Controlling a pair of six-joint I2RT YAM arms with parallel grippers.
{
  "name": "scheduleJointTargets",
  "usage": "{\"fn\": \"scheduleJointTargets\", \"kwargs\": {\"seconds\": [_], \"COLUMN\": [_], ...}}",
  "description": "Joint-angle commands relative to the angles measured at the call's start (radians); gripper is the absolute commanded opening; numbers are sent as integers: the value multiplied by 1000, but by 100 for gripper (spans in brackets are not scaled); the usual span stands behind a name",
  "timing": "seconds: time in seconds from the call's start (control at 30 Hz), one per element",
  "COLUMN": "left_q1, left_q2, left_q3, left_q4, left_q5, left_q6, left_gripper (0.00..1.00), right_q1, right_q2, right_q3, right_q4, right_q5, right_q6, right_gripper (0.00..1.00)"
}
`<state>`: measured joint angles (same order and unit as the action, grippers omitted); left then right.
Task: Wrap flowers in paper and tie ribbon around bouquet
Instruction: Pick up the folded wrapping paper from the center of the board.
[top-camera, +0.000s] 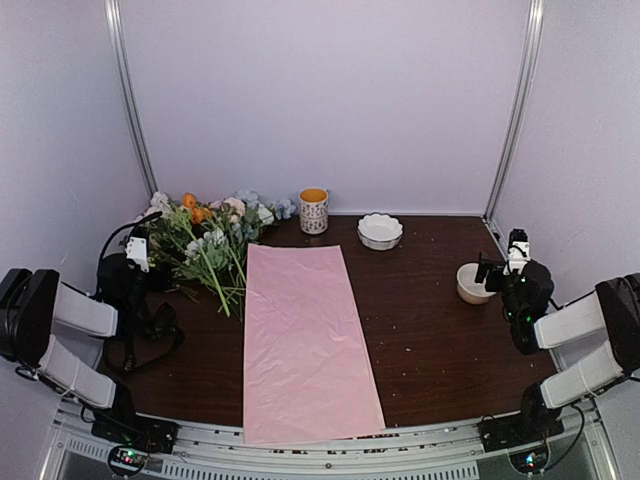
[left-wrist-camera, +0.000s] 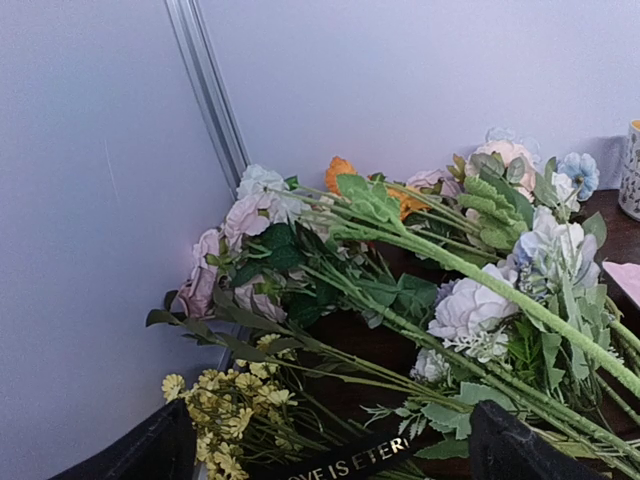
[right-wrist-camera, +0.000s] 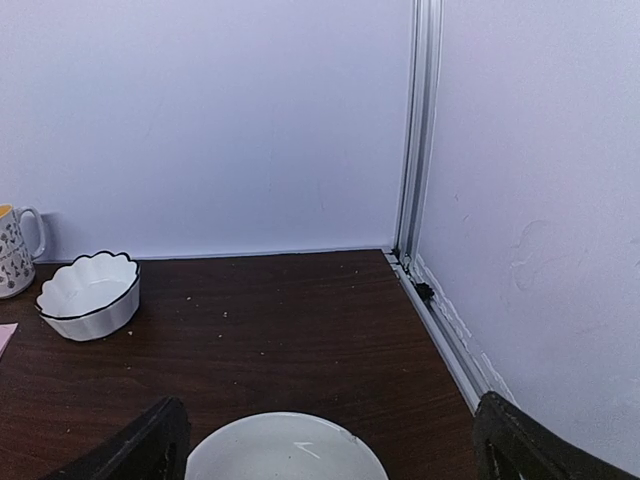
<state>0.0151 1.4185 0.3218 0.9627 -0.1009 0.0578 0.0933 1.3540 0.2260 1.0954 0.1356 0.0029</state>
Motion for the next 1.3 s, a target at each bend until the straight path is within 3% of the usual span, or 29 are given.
{"fn": "scheduleJointTargets", "kwargs": {"seconds": [0.0, 0.17, 0.23, 0.3, 0.37, 0.47, 0.53, 0.63, 0.7, 0.77, 0.9, 1.1, 1.27], "left_q1": [24, 40, 40, 40, 38, 10, -77, -303, -422, -520, -663, -714, -740], "left_q2": [1, 0, -36, -95, -162, -261, -314, -364, -377, -369, -296, -126, 3], "left_q3": [32, 32, 48, 134, 250, 385, 454, 540, 583, 597, 565, 505, 483], "left_q4": [2, 1, -43, -282, -472, -659, -766, -952, -1102, -1218, -1348, -1392, -1382], "left_q5": [24, 41, -85, -204, -224, -169, -212, -314, -313, -267, -197, -58, -44], "left_q6": [-18, -30, -79, -124, -131, -193, -180, -136, -191, -259, -362, -451, -437], "left_gripper": [98, 98, 98, 98, 97, 86, 82, 81, 79, 76, 75, 75, 75], "right_q1": [-8, -9, -23, -26, -28, -27, -26, -2, 84, 241, 477, 645, 710], "right_q2": [7, 8, 6, -8, -88, -192, -226, -212, -192, -161, -11, 242, 420], "right_q3": [22, 27, 31, 39, 112, 299, 406, 545, 603, 661, 799, 938, 973], "right_q4": [3, -6, -14, -36, -252, -567, -696, -869, -964, -1073, -1343, -1512, -1594], "right_q5": [1, 0, -26, -36, -37, -24, -114, -328, -365, -292, -279, -469, -528], "right_q6": [2, 4, 14, 13, 11, 65, 133, 284, 318, 309, 322, 431, 473], "right_gripper": [100, 100, 100, 100, 100, 100, 94, 78, 72, 71, 70, 62, 55]}}
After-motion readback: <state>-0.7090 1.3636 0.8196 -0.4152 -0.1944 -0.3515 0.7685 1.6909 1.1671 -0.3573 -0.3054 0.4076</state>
